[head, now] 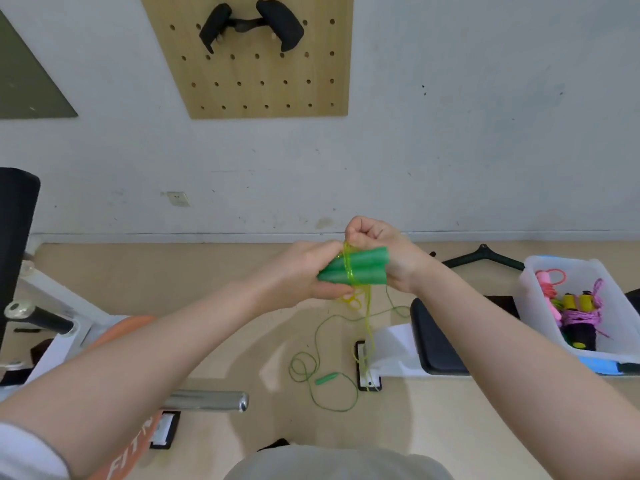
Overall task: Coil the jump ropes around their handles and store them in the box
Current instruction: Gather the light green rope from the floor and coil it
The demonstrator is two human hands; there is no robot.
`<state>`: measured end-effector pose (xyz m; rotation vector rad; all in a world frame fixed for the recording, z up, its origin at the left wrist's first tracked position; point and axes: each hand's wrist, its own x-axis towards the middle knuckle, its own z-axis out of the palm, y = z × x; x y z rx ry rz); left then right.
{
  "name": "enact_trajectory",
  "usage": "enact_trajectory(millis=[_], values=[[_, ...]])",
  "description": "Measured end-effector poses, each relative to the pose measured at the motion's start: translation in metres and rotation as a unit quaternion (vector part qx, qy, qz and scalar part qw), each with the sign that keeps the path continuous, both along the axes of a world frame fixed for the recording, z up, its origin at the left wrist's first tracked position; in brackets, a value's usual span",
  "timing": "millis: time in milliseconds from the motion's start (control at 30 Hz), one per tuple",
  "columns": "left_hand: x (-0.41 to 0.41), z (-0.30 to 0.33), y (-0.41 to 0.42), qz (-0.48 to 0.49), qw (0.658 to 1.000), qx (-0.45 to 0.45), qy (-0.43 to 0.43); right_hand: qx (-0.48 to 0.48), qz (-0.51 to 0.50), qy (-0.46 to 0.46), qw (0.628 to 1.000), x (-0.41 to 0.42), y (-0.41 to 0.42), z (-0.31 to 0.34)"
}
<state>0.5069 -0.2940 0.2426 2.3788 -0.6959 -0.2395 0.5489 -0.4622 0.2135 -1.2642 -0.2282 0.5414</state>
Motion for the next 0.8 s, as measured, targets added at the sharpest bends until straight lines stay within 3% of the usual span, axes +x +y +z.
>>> enact_trajectory(millis=[100, 233, 367, 600, 700, 800], values=[[0.011, -0.002, 0.010, 0.074, 0.997, -0.011, -0.015, -0.007, -0.072, -0.024, 0.997, -0.005, 0.029, -0.008], [0.025, -0.014, 0.026, 0.143, 0.989, 0.017, -0.027, -0.238, -0.148, -0.109, 0.954, -0.008, 0.056, -0.021], [0.041, -0.017, 0.052, 0.169, 0.984, 0.047, -0.034, -0.390, 0.005, -0.154, 0.908, -0.024, 0.072, -0.023], [0.054, -0.013, 0.097, 0.039, 0.973, 0.223, 0.037, -0.496, 0.087, -0.235, 0.831, -0.026, 0.070, 0.015], [0.048, -0.013, 0.087, -0.031, 0.952, 0.303, 0.012, -0.544, 0.153, -0.297, 0.770, -0.030, 0.085, 0.020], [0.039, -0.026, 0.077, -0.116, 0.948, 0.293, 0.052, -0.541, 0.136, -0.358, 0.749, -0.028, 0.091, 0.026]])
